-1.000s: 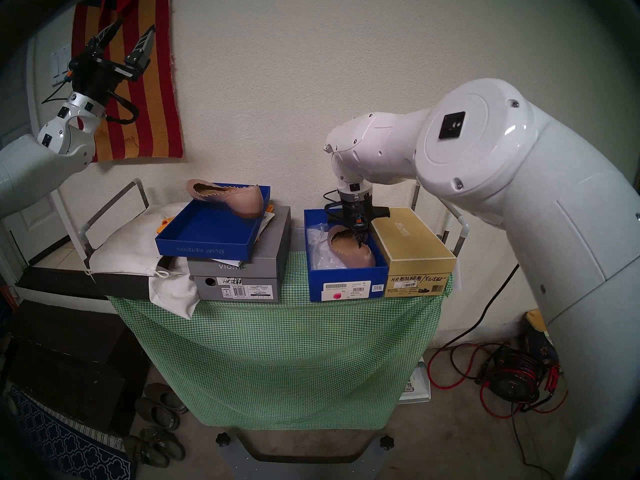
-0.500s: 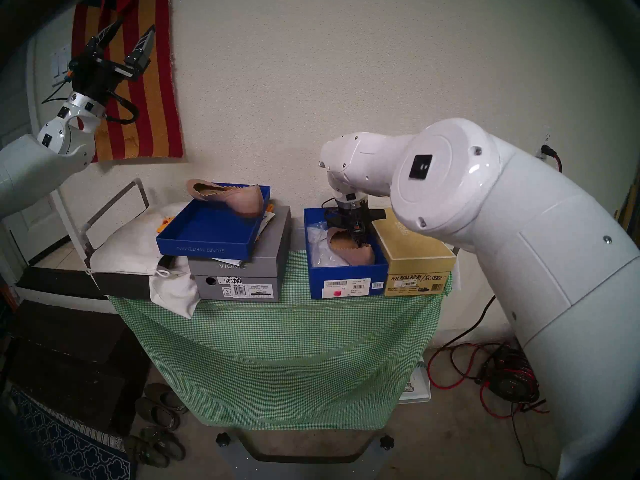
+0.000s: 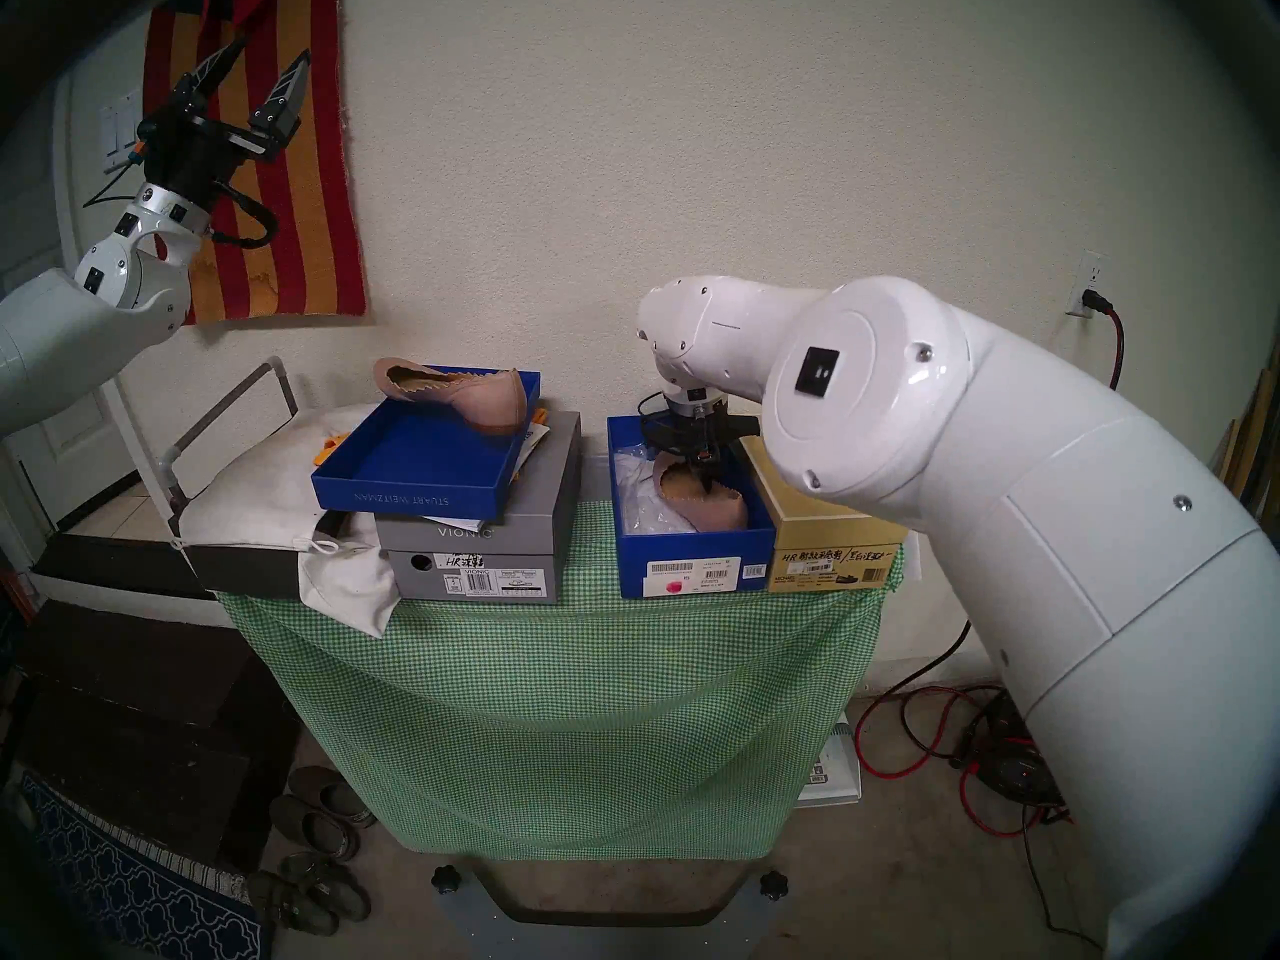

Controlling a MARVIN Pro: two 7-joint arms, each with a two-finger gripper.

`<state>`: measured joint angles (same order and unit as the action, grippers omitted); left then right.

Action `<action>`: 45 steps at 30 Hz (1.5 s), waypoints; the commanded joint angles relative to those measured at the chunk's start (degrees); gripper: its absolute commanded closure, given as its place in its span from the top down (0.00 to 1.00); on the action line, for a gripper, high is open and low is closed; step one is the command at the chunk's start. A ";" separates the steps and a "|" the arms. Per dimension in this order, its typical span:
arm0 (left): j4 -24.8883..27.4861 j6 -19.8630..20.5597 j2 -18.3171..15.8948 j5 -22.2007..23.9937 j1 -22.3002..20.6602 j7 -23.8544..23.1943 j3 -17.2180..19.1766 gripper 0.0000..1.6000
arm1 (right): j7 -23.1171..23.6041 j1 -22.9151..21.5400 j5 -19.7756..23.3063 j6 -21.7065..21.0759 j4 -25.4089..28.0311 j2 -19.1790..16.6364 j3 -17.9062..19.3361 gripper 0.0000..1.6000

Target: Put shoes into shoe box

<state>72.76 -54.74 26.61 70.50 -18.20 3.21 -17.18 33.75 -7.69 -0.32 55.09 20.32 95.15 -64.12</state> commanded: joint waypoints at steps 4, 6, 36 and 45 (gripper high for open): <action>-0.03 0.00 0.12 0.01 -0.10 0.00 0.06 1.00 | -4.91 -7.64 2.10 -0.09 -3.74 -3.85 3.90 0.00; -0.03 0.00 0.12 0.01 -0.10 0.00 0.05 1.00 | -5.47 -9.46 2.26 -0.09 -3.04 -4.95 4.33 0.00; 0.01 -0.05 0.07 0.03 -0.14 0.01 -0.08 1.00 | -20.11 -10.72 17.63 -0.09 -2.47 -22.82 14.46 1.00; 0.02 -0.06 0.07 0.04 -0.16 0.01 -0.12 1.00 | -24.13 -7.52 20.34 -0.09 -5.10 -28.50 16.03 1.00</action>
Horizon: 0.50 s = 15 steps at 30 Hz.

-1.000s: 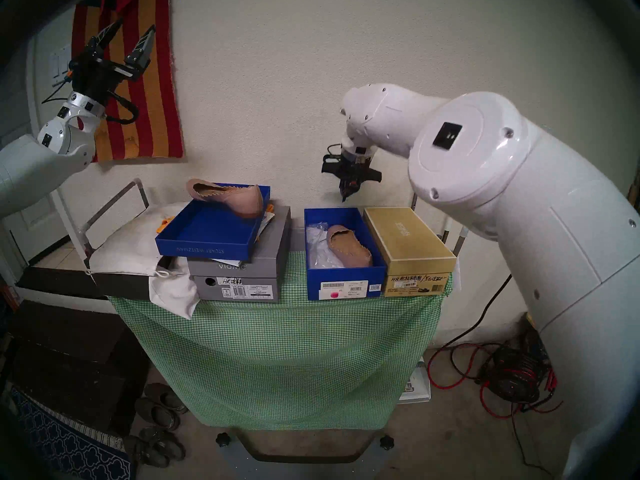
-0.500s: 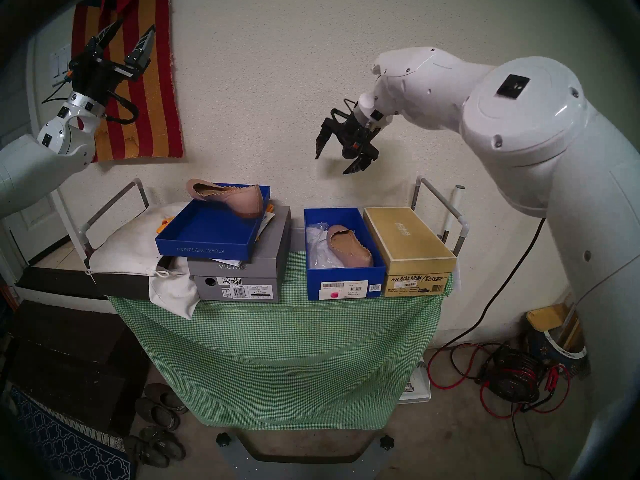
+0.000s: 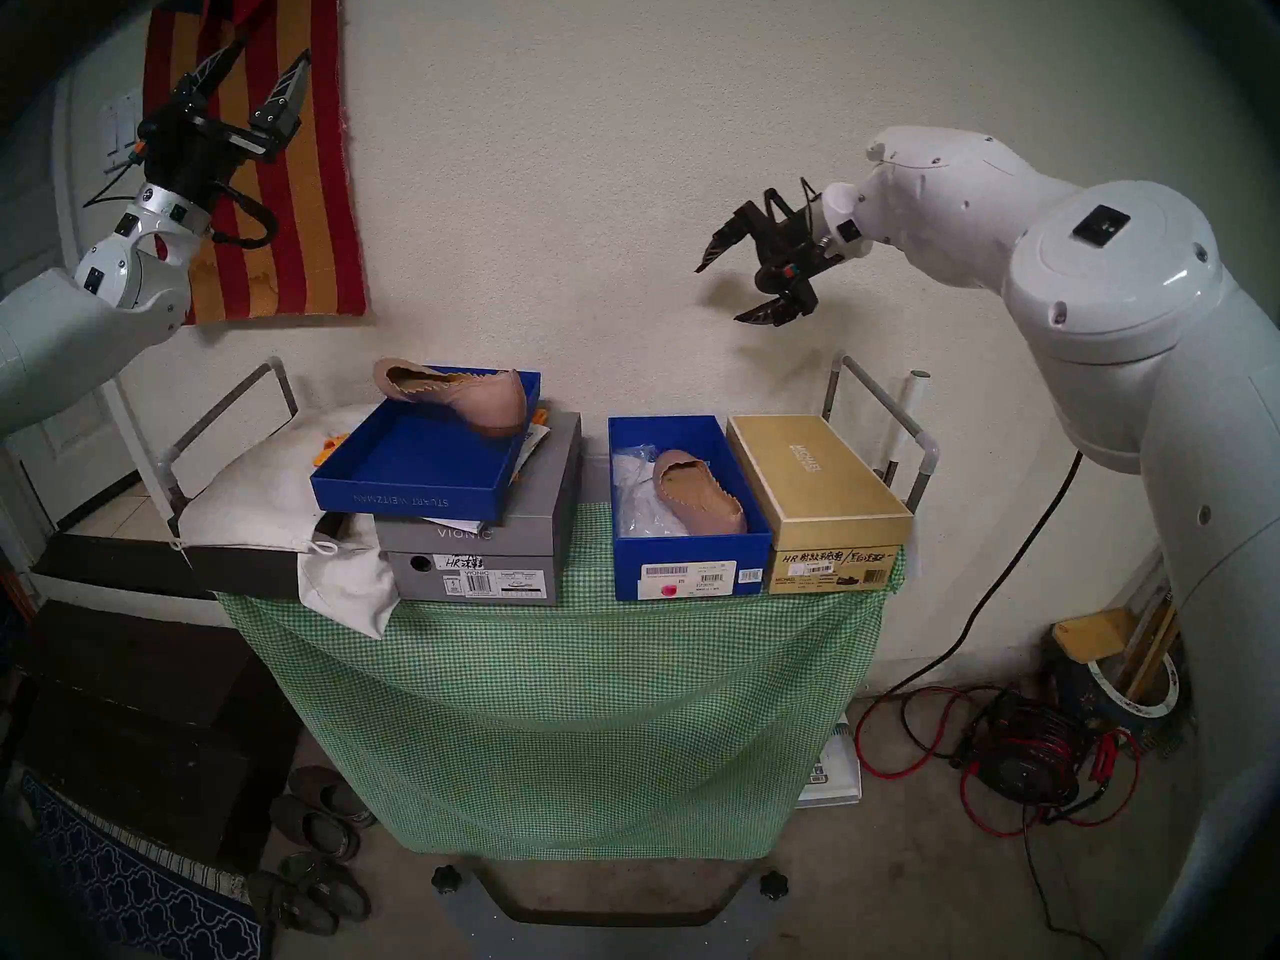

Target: Put shoes into shoe box

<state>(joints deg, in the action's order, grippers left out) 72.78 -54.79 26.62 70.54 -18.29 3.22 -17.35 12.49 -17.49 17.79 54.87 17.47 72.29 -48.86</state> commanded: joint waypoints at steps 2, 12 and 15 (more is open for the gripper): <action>0.01 -0.01 0.05 0.01 -0.07 0.00 0.04 1.00 | -4.21 2.24 2.94 0.02 -3.18 -7.51 1.49 1.00; 0.01 -0.02 0.05 0.02 -0.09 0.00 -0.01 1.00 | -10.44 1.25 6.11 -0.16 -7.98 -13.97 5.19 1.00; 0.01 -0.03 0.05 0.02 -0.10 0.00 -0.02 1.00 | -12.31 1.30 7.09 0.03 -8.85 -15.10 6.35 1.00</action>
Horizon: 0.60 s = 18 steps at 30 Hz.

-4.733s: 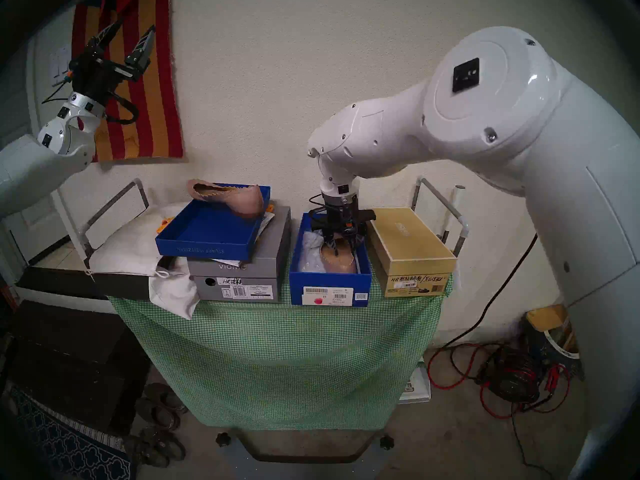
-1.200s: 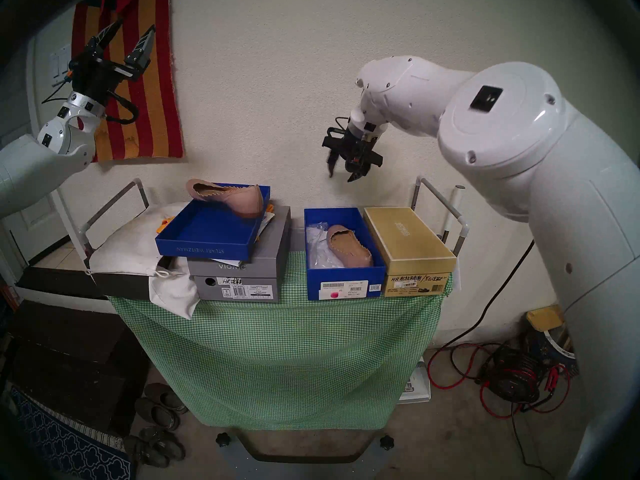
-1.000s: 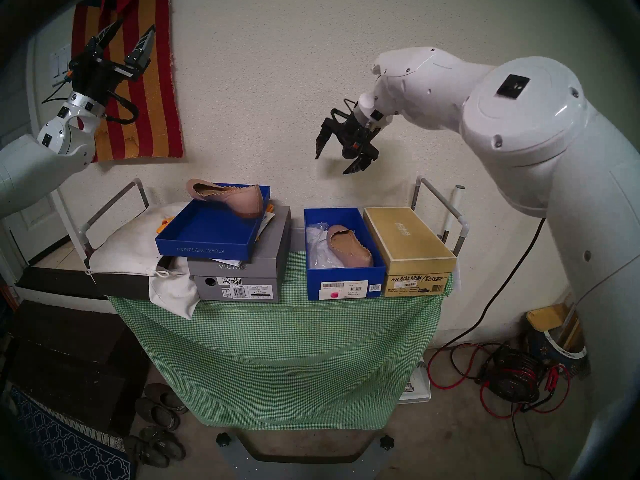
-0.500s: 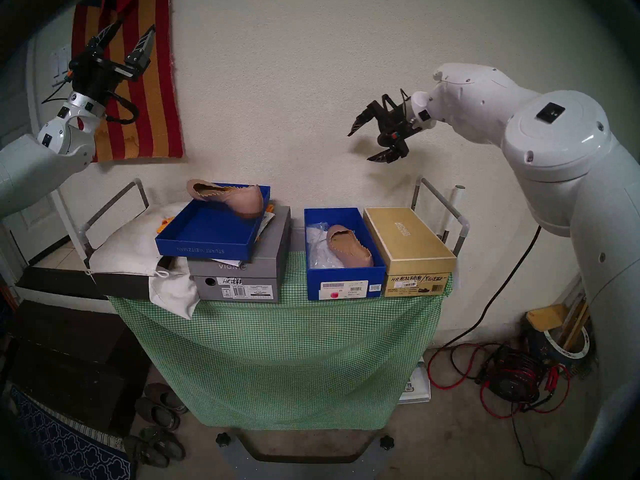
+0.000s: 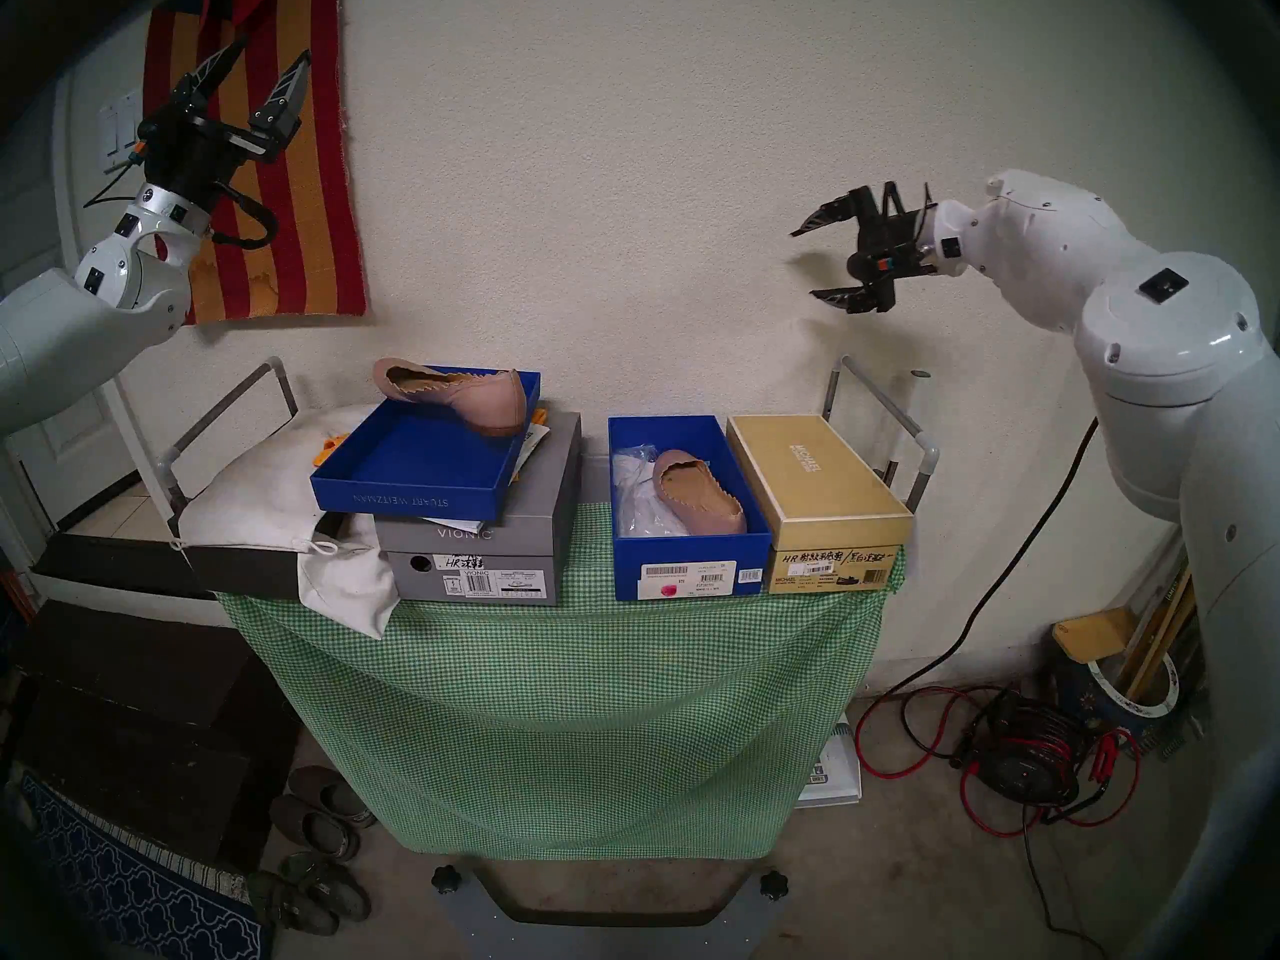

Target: Put shoes into shoe box

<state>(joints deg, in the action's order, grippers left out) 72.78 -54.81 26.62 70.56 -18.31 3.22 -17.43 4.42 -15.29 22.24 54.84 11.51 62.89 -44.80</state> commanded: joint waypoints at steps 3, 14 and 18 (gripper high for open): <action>0.00 -0.01 0.05 0.01 -0.09 0.00 0.05 1.00 | -6.55 -0.66 3.93 0.03 -3.56 -7.91 3.89 1.00; 0.00 -0.03 0.06 0.01 -0.12 0.01 0.01 1.00 | -13.66 4.25 8.32 0.16 -2.58 -13.06 9.26 1.00; 0.00 -0.04 0.07 0.01 -0.13 0.01 0.00 1.00 | -16.29 5.79 9.88 0.16 -1.75 -14.13 11.21 1.00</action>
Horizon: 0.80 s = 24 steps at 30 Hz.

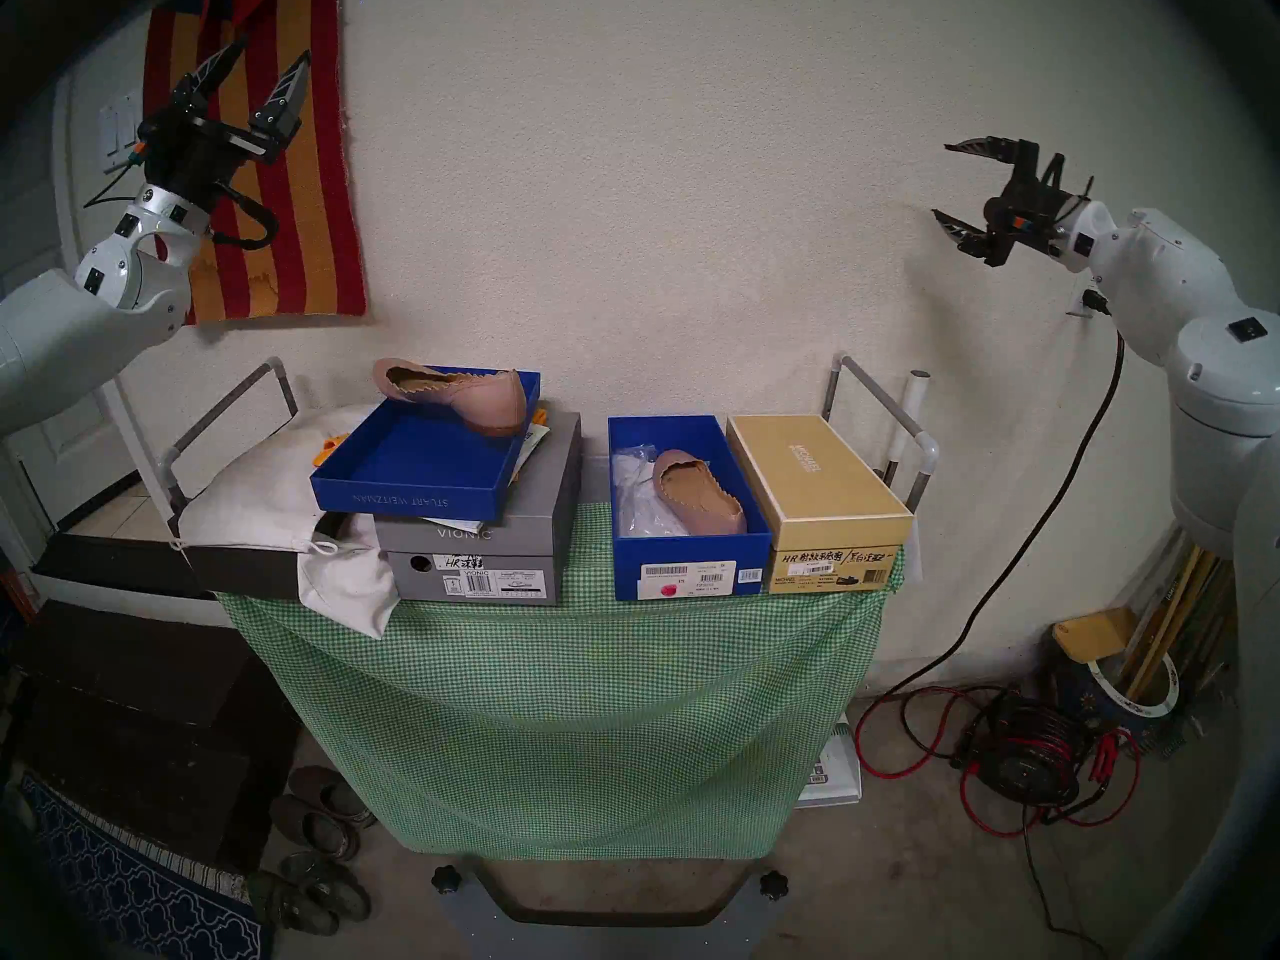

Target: Put shoes into shoe box

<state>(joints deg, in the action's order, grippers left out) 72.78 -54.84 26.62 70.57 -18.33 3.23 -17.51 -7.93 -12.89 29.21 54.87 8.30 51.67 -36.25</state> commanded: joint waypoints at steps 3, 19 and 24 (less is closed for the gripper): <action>0.00 -0.01 0.07 0.01 -0.11 0.01 0.07 1.00 | -6.10 4.31 4.38 0.13 2.72 -3.12 4.39 1.00; 0.00 -0.04 0.07 0.02 -0.15 0.01 0.01 1.00 | -16.91 6.83 9.24 0.13 9.87 -3.85 11.82 1.00; 0.00 -0.05 0.08 0.02 -0.17 0.01 -0.01 1.00 | -20.29 7.73 10.05 0.13 11.94 -4.45 13.58 1.00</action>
<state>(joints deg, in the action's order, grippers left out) 72.78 -54.87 26.63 70.58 -18.39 3.23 -17.60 -24.09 -6.03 37.71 54.88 18.09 48.45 -24.73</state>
